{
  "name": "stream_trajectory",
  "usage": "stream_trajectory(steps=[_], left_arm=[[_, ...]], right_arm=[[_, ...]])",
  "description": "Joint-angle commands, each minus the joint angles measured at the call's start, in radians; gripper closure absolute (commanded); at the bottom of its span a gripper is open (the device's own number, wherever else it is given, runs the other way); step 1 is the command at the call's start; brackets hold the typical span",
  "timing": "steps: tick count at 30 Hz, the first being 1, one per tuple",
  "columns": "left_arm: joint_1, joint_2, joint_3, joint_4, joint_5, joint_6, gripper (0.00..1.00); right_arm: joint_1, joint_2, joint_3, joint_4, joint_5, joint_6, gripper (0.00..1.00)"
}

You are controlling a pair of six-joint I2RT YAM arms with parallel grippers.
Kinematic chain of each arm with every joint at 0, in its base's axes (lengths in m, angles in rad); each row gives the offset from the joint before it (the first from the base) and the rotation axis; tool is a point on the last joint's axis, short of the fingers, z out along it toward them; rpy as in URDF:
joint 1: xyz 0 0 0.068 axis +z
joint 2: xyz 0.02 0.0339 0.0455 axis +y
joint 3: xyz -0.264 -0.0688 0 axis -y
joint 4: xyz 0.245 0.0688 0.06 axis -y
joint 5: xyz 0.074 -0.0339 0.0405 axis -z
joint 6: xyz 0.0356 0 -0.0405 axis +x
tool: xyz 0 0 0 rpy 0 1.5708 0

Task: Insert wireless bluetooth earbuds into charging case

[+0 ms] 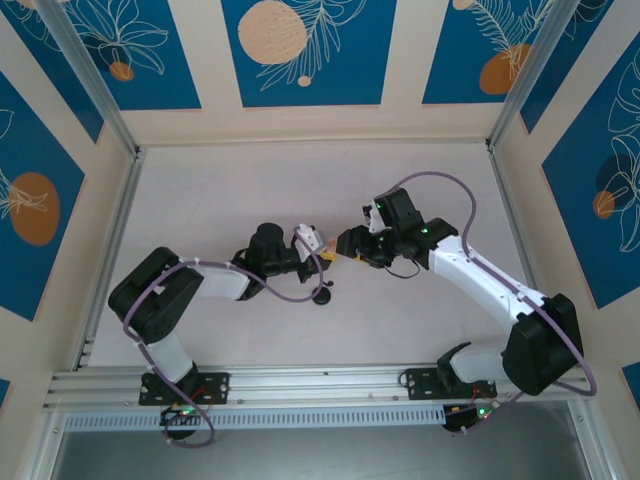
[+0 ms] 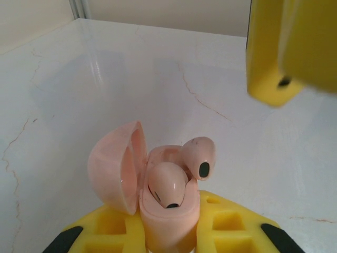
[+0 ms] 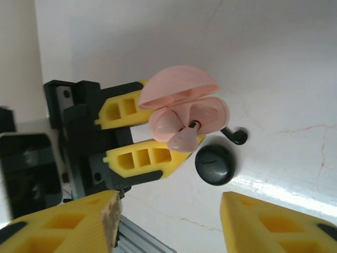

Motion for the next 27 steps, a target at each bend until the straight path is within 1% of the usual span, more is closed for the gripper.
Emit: stream_trajectory(steps=[1,12,19,27], left_arm=[[-0.01,-0.037,-0.008,0.013,-0.007,0.012,0.87],[-0.009,-0.047,-0.008,0.008,-0.003,0.019,0.87],[-0.009,-0.045,-0.008,0.011,0.002,0.019,0.87],[-0.009,-0.037,-0.003,0.015,0.004,0.017,0.87]], right_arm=[[0.013,0.039,0.043,-0.042,0.014,0.0,0.42],[-0.002,0.118,0.056,-0.02,0.02,-0.025,0.42],[-0.019,0.113,0.047,-0.024,0.028,-0.033,0.48],[-0.034,0.097,0.035,-0.022,0.022,-0.044,0.51]])
